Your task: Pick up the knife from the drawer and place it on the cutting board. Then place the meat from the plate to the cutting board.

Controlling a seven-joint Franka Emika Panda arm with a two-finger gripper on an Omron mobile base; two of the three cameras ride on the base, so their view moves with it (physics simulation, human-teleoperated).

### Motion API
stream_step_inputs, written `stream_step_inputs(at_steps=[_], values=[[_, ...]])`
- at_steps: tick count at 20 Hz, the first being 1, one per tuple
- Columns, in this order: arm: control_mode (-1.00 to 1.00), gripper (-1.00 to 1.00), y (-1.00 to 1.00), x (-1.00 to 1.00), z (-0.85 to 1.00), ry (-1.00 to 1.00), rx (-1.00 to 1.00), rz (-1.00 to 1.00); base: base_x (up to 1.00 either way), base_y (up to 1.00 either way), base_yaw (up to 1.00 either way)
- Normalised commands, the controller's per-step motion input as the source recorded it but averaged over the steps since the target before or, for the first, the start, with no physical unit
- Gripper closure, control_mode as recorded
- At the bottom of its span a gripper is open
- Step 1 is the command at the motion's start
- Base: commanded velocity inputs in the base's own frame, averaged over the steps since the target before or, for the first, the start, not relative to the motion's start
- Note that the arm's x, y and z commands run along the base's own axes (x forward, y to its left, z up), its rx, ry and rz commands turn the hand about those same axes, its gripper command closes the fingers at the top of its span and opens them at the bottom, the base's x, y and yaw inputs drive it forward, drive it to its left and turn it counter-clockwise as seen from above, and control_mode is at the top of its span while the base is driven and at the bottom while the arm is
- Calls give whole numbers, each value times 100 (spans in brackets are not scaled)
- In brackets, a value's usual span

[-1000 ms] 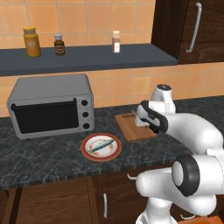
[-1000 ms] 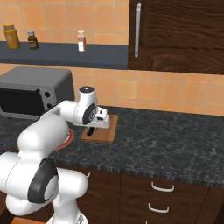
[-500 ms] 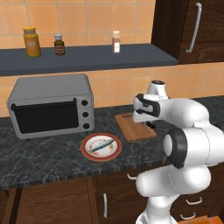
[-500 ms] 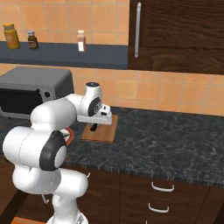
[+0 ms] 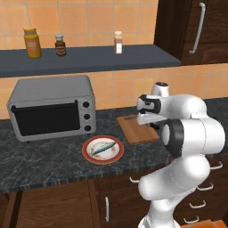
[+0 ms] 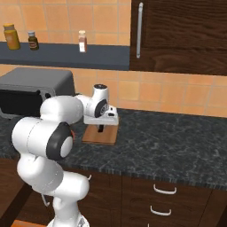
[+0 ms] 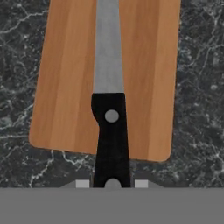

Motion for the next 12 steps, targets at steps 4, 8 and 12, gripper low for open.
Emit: stream_step_inputs(at_steps=[4,8,12], values=[[-100,100,0,24,-42,-2,0,9,0,0,0],[-100,100,-2,24,-55,-5,0,8,0,0,0],[-100,100,-5,5,-43,-10,0,7,0,0,0]])
